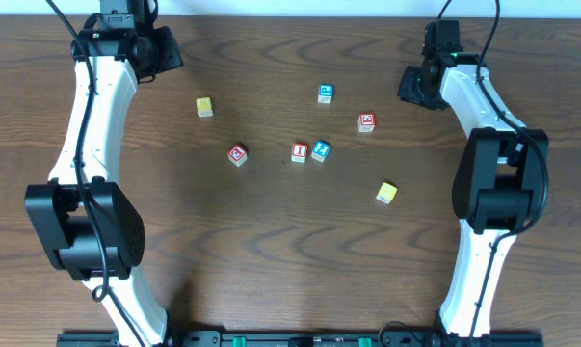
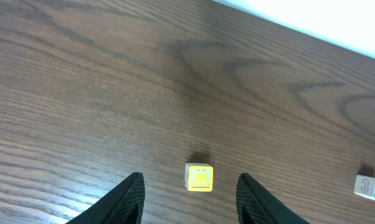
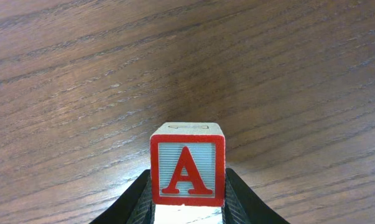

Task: Spell out Ai2
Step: 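Grasp the red A block with the right gripper, then lift the red A block and carry it left of the I block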

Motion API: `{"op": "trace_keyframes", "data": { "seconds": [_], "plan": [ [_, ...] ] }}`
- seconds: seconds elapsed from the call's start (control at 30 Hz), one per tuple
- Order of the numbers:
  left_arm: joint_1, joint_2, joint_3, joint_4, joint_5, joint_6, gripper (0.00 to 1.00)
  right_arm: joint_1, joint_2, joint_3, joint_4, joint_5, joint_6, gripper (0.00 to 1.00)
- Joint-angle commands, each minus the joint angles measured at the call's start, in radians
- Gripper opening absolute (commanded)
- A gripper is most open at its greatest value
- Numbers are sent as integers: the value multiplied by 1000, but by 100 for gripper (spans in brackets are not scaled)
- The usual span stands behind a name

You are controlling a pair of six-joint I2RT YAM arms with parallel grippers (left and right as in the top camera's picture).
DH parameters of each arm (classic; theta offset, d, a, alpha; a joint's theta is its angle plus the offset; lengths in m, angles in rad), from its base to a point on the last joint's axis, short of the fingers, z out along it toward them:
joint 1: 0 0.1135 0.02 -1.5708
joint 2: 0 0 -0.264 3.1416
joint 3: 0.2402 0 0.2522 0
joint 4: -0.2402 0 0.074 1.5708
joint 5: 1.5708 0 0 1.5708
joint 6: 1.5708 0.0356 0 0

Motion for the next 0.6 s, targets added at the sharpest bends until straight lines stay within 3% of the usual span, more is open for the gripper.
{"op": "trace_keyframes", "data": {
  "seconds": [0.0, 0.33, 0.57],
  "plan": [
    [4, -13, 14, 2, 3, 18, 49, 2, 21, 17, -4, -3, 11, 29],
    [4, -13, 14, 8, 3, 18, 49, 10, 17, 66, -42, -56, 11, 13],
    [4, -13, 14, 21, 1, 18, 49, 79, 15, 341, -245, -55, -89, 1]
  ]
}}
